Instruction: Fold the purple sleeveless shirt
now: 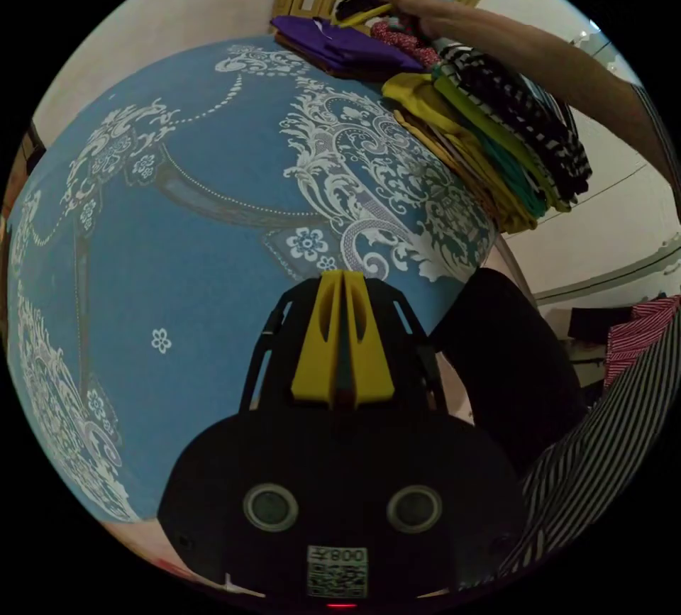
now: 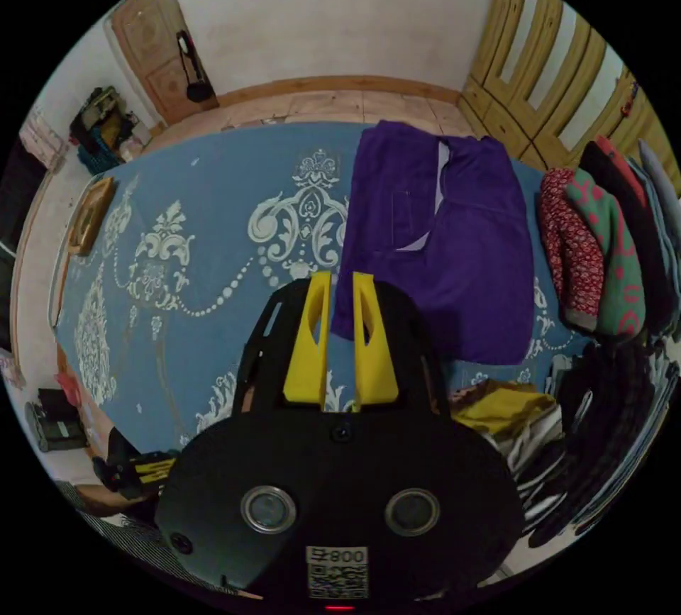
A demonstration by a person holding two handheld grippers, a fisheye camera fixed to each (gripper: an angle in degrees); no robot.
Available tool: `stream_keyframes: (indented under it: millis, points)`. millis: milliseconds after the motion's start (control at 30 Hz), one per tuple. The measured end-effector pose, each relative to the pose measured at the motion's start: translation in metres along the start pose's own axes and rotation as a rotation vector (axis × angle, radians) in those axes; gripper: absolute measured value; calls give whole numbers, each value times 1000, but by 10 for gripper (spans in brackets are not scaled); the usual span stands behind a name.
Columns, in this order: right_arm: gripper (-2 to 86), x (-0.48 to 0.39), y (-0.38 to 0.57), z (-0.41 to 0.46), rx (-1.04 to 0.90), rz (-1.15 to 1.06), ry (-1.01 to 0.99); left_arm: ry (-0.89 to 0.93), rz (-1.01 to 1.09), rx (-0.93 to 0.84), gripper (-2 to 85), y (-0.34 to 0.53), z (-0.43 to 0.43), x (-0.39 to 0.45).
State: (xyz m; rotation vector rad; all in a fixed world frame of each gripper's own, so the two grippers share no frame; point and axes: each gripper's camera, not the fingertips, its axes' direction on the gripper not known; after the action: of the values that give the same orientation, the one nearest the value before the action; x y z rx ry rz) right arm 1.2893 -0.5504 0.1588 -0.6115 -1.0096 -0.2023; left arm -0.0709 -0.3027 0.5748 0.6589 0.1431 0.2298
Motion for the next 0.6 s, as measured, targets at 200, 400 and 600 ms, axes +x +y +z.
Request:
stream_keyframes:
  millis: [200, 400, 600]
  points:
    - [86, -7, -67, 52, -11, 75, 68, 6, -12, -2, 2, 11, -44, -9]
    - [96, -7, -107, 80, 22, 160, -32, 22, -28, 18, 2, 22, -92, -20]
    - [104, -72, -136, 119, 9, -23, 66, 17, -22, 32, 2, 29, -142, -29]
